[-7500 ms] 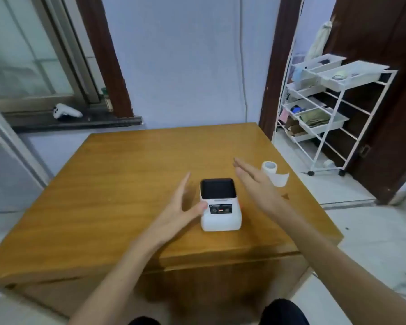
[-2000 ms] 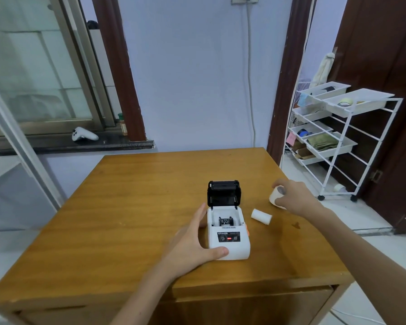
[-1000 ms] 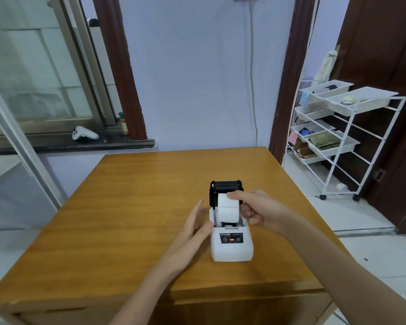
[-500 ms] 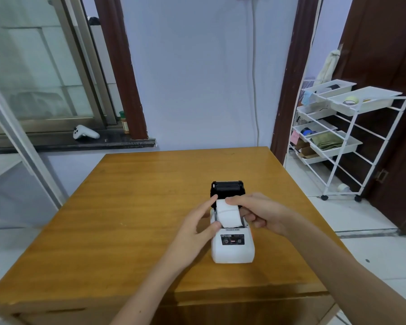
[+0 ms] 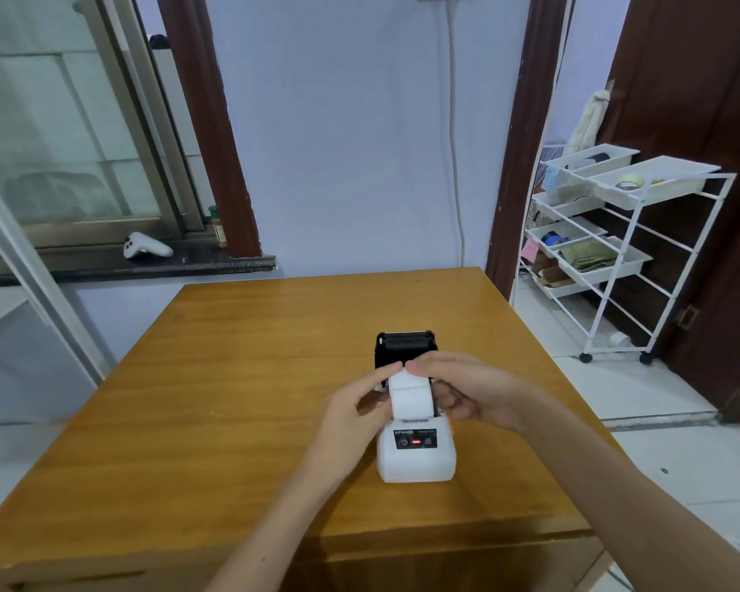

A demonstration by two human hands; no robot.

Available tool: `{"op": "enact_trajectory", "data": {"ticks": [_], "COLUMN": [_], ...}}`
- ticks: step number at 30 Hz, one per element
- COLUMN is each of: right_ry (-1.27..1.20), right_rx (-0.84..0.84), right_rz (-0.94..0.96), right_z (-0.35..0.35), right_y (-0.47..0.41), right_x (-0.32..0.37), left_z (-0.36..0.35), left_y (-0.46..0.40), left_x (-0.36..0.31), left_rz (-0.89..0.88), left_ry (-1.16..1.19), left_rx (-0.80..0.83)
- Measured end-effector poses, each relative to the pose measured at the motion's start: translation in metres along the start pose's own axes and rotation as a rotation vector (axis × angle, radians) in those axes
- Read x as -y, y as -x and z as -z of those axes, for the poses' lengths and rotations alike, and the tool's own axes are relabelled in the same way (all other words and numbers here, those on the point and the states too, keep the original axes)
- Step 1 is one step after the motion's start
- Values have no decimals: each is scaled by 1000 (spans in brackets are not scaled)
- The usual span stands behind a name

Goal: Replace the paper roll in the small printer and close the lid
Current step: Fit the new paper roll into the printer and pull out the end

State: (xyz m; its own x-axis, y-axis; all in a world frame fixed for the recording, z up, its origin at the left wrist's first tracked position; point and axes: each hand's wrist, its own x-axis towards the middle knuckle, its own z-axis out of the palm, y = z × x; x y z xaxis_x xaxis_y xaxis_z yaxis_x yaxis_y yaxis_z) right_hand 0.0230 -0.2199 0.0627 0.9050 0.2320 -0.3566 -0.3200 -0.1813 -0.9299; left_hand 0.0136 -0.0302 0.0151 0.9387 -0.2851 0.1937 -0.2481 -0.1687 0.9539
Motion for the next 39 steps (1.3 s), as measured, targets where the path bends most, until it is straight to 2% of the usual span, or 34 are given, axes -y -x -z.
{"op": "enact_trajectory", "data": {"ticks": [6,11,14,18,22,26,39], "right_ry": [42,-76,-43,206,283,234,180], "right_rx": [54,168,127,40,-80,-120,-140], "right_rz": [27,35,130,328,438,443,360], "right_z": [2,9,12,9,3,0,2], "right_y": [1,3,5,8,4,1,4], "right_x": [0,-4,-10,-15,-20,-27,-33], "left_z": [0,3,4,4,4,11,11], "left_y": [-3,-6,-6,-8,-4,6,21], "left_x": [6,9,5,3,0,6,18], "left_rz": [16,36,33,20,33,63,94], "left_ry": [26,48,46,63,25,-158,-152], "left_rx": [-43,-52,-19,-3,19,93,161]}}
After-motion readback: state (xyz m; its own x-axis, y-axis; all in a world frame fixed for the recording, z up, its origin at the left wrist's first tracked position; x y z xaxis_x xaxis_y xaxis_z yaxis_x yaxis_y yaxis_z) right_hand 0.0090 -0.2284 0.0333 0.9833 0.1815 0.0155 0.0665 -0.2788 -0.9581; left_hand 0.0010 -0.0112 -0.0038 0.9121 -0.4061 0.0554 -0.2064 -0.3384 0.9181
